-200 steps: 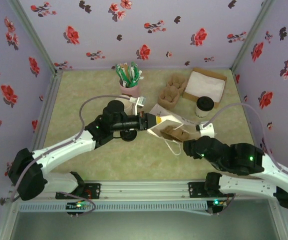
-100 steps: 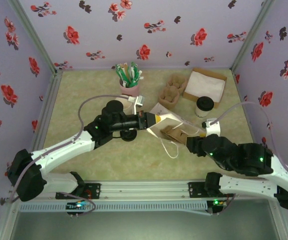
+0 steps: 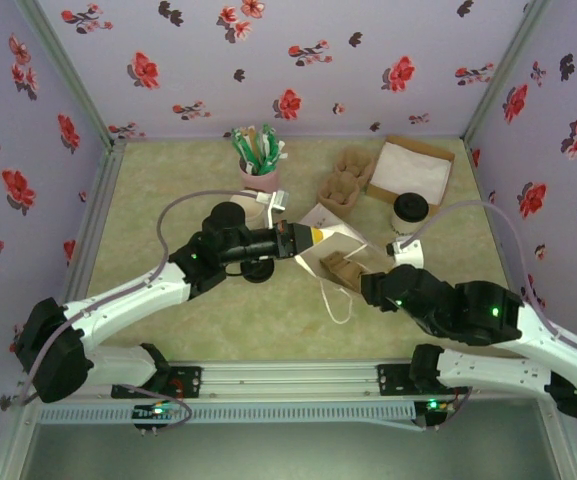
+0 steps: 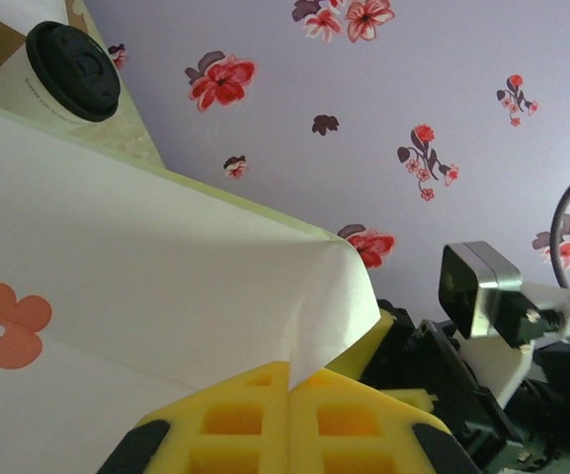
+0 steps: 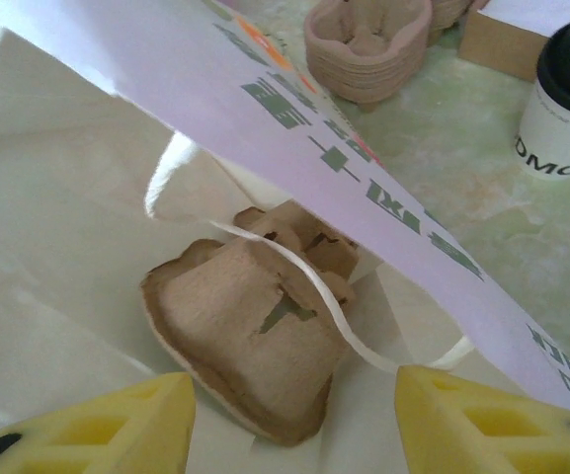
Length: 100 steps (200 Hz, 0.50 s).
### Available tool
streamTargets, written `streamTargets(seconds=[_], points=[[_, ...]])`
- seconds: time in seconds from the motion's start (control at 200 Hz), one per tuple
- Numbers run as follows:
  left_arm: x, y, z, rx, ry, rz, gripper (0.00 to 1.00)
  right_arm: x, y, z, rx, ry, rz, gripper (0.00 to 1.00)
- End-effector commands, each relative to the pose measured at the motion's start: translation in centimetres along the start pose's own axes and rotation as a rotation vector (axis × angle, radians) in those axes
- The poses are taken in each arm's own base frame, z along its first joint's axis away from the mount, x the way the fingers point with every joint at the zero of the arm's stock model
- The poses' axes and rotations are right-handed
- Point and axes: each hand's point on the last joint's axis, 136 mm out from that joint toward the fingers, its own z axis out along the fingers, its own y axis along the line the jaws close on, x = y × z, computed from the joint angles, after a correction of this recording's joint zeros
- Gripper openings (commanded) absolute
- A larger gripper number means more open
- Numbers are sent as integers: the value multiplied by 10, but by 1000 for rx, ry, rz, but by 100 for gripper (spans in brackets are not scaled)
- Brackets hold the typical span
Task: Pack the takeout coffee
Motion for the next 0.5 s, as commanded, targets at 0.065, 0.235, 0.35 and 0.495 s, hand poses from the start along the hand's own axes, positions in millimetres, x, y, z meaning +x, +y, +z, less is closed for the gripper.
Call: streamTargets(seconds=[0.065, 0.235, 0.35, 0.495], points=[[2, -9, 0, 42, -5, 11, 0, 7, -12, 14, 55, 13, 23, 57], [2, -8, 1, 43, -1, 8, 0, 11, -9, 22, 68, 41, 7, 56], [2, -9, 0, 40, -1, 15, 0, 3, -23, 6, 98, 10, -1, 57], [3, -7, 3, 48, 3, 4, 0, 2, -4, 18, -16, -48, -13, 57]])
